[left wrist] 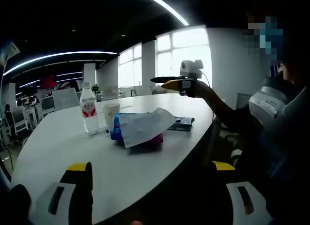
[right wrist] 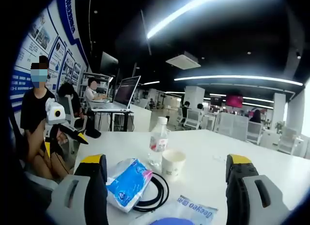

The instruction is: Arrange the tabletop items into an orderly group along one side of the table until the central work area is clear of visible clutter.

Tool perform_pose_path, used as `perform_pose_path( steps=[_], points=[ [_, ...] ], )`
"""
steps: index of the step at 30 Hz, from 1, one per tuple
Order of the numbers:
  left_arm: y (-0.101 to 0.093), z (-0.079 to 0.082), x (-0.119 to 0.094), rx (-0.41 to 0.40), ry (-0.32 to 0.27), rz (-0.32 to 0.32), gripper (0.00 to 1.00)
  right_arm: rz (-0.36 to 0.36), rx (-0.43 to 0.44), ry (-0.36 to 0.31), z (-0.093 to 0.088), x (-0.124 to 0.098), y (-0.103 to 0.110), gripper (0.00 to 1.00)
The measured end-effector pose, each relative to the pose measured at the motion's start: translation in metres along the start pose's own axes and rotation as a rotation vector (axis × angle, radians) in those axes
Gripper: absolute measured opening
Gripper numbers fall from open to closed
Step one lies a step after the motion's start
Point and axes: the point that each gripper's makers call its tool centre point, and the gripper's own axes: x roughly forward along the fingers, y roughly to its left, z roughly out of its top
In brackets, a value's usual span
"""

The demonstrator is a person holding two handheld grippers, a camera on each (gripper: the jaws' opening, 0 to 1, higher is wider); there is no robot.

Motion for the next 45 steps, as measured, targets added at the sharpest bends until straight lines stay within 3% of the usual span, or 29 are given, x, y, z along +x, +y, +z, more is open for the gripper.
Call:
perform_pose_path(
  steps=[9,25,34,40,45],
  points=[
    [0.003,0.005,0.015,0.007,0.004,-0.013,1.00,-0.020,0.005,-0.026,-0.001,-0.030,0.000,1.00],
    [-0.001,0.020,0.043,0.035,-0.006,-0.042,1.00,-0.048,0.020,0.017,-0.028,-0.066,0.010,0.99],
    [-0.014,0.052,0.069,0.120,-0.008,-0.126,1.00,-0.074,0.021,0.032,-0.042,-0.090,0.028,0.99],
    [-0.019,0.076,0.089,0.162,-0.041,-0.171,1.00,-0.100,0.027,0.048,-0.053,-0.102,0.036,0.99],
    [-0.024,0.081,0.103,0.178,-0.026,-0.205,0.99,-0.126,0.045,0.054,-0.059,-0.111,0.038,0.97]
  ],
)
